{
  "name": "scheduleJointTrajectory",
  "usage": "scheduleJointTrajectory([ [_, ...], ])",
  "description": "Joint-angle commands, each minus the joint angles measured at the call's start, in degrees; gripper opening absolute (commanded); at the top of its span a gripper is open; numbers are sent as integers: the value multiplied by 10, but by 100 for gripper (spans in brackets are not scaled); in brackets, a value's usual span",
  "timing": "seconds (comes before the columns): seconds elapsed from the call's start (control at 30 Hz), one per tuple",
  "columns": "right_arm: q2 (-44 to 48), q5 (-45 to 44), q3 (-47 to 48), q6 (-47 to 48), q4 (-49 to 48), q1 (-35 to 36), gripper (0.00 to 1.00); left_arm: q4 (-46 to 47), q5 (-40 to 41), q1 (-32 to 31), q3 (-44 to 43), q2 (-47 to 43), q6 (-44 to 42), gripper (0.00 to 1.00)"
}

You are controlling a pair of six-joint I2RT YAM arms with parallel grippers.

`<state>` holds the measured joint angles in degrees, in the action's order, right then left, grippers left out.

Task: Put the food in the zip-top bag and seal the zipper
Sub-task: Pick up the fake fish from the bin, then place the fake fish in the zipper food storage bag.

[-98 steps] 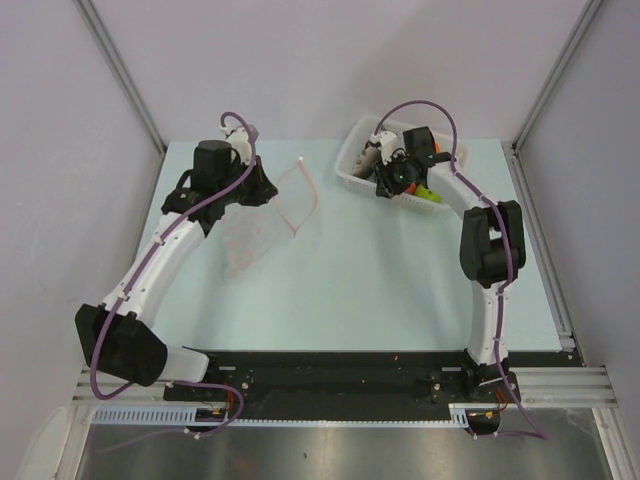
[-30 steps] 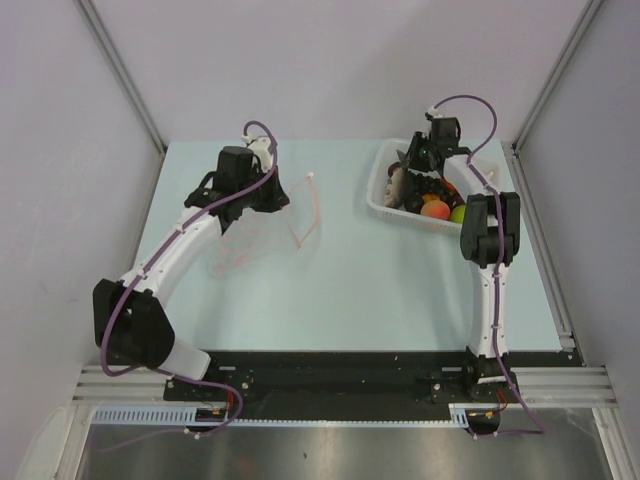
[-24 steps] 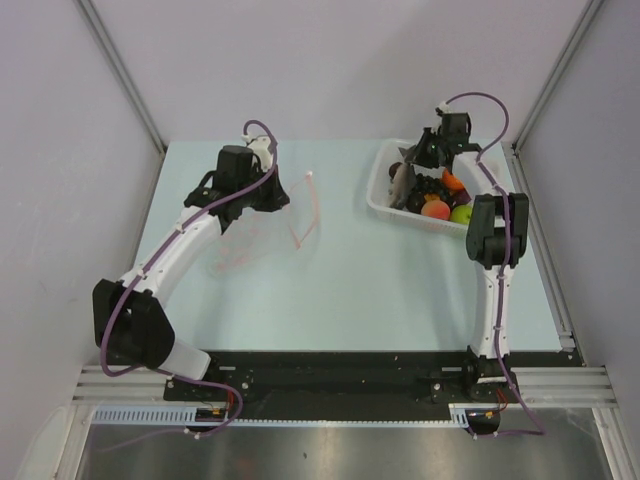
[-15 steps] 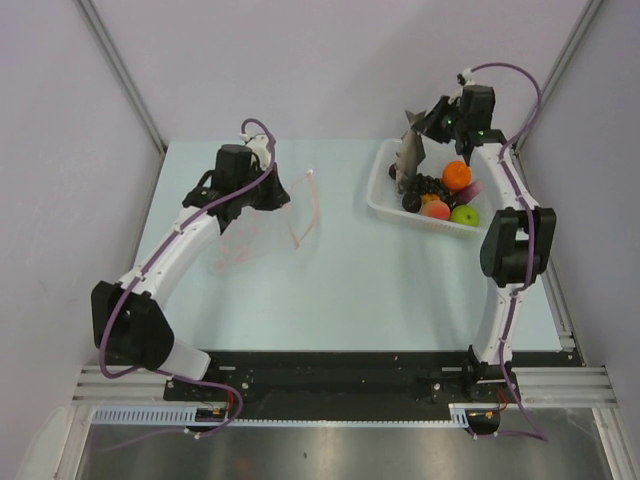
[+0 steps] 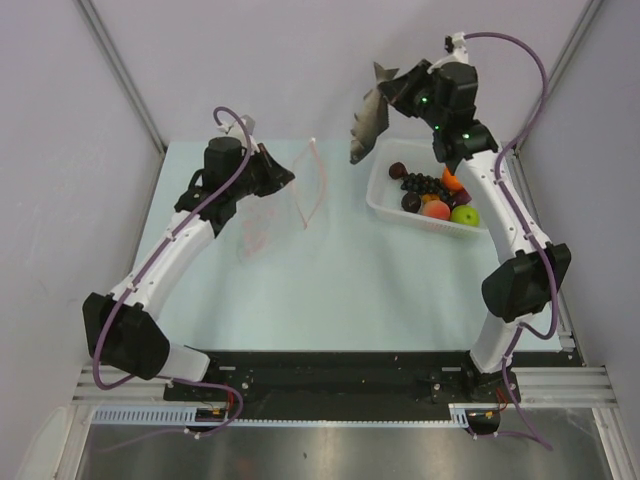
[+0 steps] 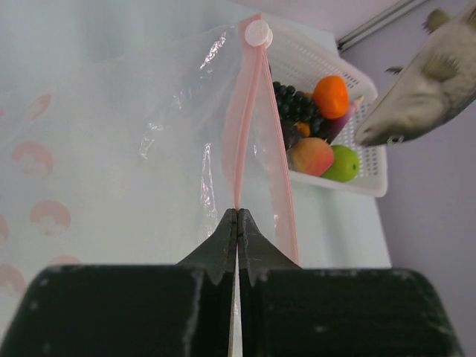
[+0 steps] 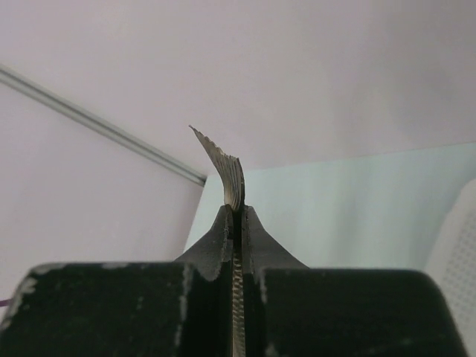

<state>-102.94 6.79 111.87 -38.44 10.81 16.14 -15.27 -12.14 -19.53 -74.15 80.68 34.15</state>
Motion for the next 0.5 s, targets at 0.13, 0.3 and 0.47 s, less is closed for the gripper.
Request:
scheduleJointTrajectory([
  [0.13,15,-112,31,-49,-54,96,0,81,19,2,14,-13,136,0],
  [0.3,14,-143,19,-5,-68,144,0,98,10,3,15,-7,166,0],
  [0.47,5,-203,-3,49,-76,193,0,117,5,5,21,-11,198,0],
])
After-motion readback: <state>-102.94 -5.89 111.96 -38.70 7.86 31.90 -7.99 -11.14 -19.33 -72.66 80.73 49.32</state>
